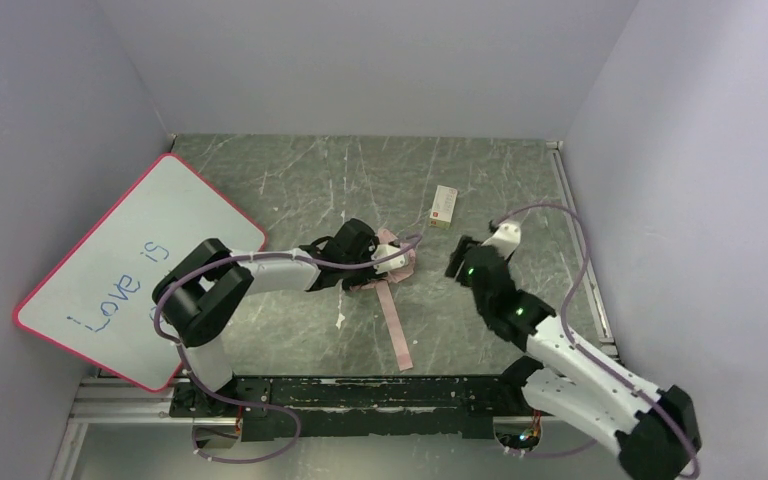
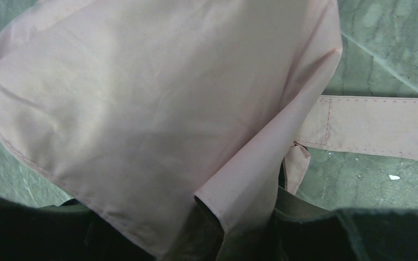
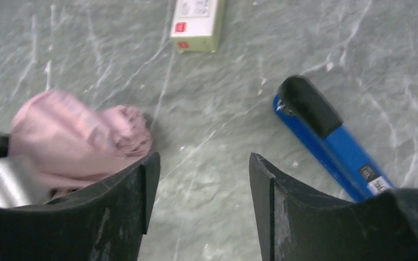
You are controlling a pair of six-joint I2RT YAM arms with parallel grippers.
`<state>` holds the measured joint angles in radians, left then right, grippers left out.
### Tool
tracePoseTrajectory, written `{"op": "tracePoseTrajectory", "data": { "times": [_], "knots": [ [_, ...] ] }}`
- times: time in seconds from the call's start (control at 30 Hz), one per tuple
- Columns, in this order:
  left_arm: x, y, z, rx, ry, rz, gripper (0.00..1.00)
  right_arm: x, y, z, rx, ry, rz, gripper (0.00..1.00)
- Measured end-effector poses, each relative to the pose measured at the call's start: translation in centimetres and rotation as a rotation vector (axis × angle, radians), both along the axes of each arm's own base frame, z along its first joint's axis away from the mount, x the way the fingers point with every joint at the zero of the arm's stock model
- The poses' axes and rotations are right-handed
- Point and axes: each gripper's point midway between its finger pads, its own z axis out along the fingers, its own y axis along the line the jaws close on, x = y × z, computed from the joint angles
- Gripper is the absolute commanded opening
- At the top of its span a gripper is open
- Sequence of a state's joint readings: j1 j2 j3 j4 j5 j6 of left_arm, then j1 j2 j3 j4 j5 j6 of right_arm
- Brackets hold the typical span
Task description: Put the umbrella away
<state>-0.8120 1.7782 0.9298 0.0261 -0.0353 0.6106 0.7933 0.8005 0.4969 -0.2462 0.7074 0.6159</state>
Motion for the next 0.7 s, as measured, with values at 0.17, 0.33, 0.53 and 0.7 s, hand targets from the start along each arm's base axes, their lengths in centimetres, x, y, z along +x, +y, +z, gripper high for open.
{"op": "tracePoseTrajectory", "data": {
  "times": [0.17, 0.33, 0.53, 0.7],
  "knots": [
    [0.2, 0.0, 0.1, 0.006, -0.031, -0.002, 0.05, 6.1, -4.1, -0.4, 0.048, 0.088, 0.016, 0.75],
    [0.3, -0.1, 0.2, 0.024, -0.080, 0.000, 0.05, 11.8, 0.1, 1.0, 0.146, 0.076, 0.355, 0.83],
    [0.2, -0.2, 0.3, 0.047, -0.138, 0.004, 0.05, 15.8, 5.7, 3.0, 0.121, 0.021, 0.761, 0.95],
    [0.3, -0.4, 0.3, 0.078, -0.189, 0.007, 0.05, 16.9, 8.3, 2.6, 0.045, -0.006, 1.070, 0.97]
  ]
}}
